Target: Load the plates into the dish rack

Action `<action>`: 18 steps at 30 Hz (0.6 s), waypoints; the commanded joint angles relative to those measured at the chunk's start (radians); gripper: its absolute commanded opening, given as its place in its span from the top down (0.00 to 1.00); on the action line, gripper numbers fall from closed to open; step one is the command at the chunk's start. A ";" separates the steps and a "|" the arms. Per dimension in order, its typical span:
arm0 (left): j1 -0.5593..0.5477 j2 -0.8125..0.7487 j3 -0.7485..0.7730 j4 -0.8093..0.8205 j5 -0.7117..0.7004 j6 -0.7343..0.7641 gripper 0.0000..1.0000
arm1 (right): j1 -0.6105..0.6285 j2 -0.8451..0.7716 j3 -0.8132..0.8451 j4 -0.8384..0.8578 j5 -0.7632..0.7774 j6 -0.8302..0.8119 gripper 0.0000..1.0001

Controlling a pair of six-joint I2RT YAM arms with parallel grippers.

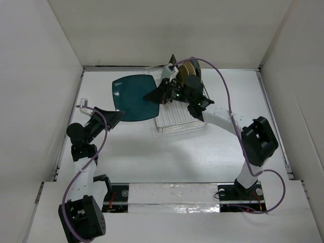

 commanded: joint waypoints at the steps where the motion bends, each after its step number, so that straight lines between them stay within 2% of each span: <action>1: -0.026 -0.047 0.042 0.077 0.038 0.042 0.51 | -0.018 -0.103 0.032 0.003 0.084 -0.096 1.00; 2: -0.026 -0.067 0.065 0.042 0.033 0.073 0.46 | -0.027 -0.118 0.048 -0.053 0.103 -0.134 1.00; 4: -0.038 -0.095 0.100 -0.127 -0.007 0.161 0.38 | -0.041 -0.143 0.091 -0.132 0.159 -0.165 1.00; 6: -0.067 -0.141 0.171 -0.339 -0.054 0.332 0.34 | -0.065 -0.152 0.150 -0.213 0.181 -0.205 1.00; 8: -0.087 -0.188 0.207 -0.438 -0.137 0.457 0.32 | -0.085 -0.161 0.193 -0.264 0.186 -0.220 1.00; 10: -0.111 -0.201 0.246 -0.526 -0.182 0.505 0.31 | -0.119 -0.166 0.216 -0.287 0.192 -0.223 1.00; 13: -0.138 -0.202 0.249 -0.558 -0.215 0.548 0.30 | -0.162 -0.172 0.269 -0.334 0.196 -0.235 1.00; 18: -0.208 -0.230 0.267 -0.679 -0.341 0.662 0.22 | -0.219 -0.136 0.399 -0.515 0.262 -0.318 1.00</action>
